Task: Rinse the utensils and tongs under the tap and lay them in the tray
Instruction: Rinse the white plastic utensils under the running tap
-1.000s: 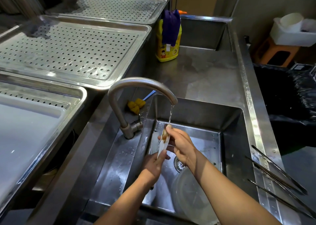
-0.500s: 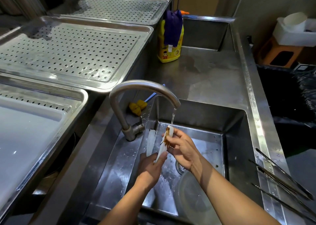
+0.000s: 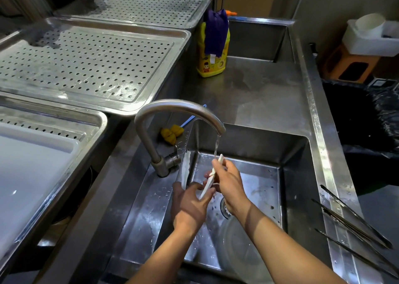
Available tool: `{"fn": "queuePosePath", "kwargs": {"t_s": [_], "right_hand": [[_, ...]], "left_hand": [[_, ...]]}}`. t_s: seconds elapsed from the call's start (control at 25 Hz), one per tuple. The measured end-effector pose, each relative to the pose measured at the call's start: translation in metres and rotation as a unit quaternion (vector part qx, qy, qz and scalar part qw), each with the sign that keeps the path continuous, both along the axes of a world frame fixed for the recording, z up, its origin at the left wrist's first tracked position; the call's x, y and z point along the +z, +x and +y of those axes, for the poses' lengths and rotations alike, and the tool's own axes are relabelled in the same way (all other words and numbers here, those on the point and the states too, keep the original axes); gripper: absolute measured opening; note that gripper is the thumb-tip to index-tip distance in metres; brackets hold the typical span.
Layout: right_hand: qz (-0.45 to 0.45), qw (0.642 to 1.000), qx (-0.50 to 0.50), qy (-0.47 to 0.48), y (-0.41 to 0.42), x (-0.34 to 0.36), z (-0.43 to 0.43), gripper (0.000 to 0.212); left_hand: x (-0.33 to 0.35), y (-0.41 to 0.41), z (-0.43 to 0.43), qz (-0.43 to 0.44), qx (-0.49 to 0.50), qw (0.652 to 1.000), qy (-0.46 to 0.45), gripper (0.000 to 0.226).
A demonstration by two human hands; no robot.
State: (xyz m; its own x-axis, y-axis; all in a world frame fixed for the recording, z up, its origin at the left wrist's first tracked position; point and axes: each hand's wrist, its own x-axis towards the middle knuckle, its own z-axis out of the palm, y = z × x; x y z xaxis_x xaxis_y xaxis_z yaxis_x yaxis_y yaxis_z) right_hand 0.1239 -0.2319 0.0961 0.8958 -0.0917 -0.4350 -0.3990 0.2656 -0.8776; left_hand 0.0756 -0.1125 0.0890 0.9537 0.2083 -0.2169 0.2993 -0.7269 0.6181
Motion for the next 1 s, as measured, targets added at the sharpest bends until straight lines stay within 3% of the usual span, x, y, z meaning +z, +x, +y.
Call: {"fn": "queuePosePath", "kwargs": {"t_s": [0.16,0.32,0.48,0.6,0.68,0.8,1.0], "right_hand": [[-0.012,0.998,0.053,0.029,-0.004,-0.004,-0.011,0.055],[-0.033,0.999,0.002,0.02,0.002,-0.002,-0.012,0.043],[-0.042,0.99,0.041,0.125,-0.012,-0.005,-0.014,0.065],[0.014,0.989,-0.033,0.143,0.001,0.0,-0.014,0.024],[0.04,0.982,-0.061,0.176,-0.002,-0.002,-0.005,0.024],[0.027,0.967,-0.006,0.253,-0.015,0.007,0.004,0.016],[0.046,0.975,-0.055,0.211,0.004,0.008,0.01,0.026]], "left_hand": [[0.004,-0.001,0.005,0.013,-0.008,1.0,0.009,0.043],[0.007,-0.004,-0.001,-0.02,-0.002,0.999,-0.046,0.029],[0.0,-0.005,0.0,-0.016,0.001,0.995,-0.094,0.026],[-0.001,-0.003,-0.004,0.009,-0.003,0.984,-0.179,0.034],[0.001,-0.001,-0.006,-0.007,0.002,0.983,-0.182,0.031],[0.006,-0.003,-0.004,-0.055,0.042,0.986,-0.149,0.024],[0.009,-0.003,-0.006,-0.064,0.016,0.985,-0.158,0.026]]}}
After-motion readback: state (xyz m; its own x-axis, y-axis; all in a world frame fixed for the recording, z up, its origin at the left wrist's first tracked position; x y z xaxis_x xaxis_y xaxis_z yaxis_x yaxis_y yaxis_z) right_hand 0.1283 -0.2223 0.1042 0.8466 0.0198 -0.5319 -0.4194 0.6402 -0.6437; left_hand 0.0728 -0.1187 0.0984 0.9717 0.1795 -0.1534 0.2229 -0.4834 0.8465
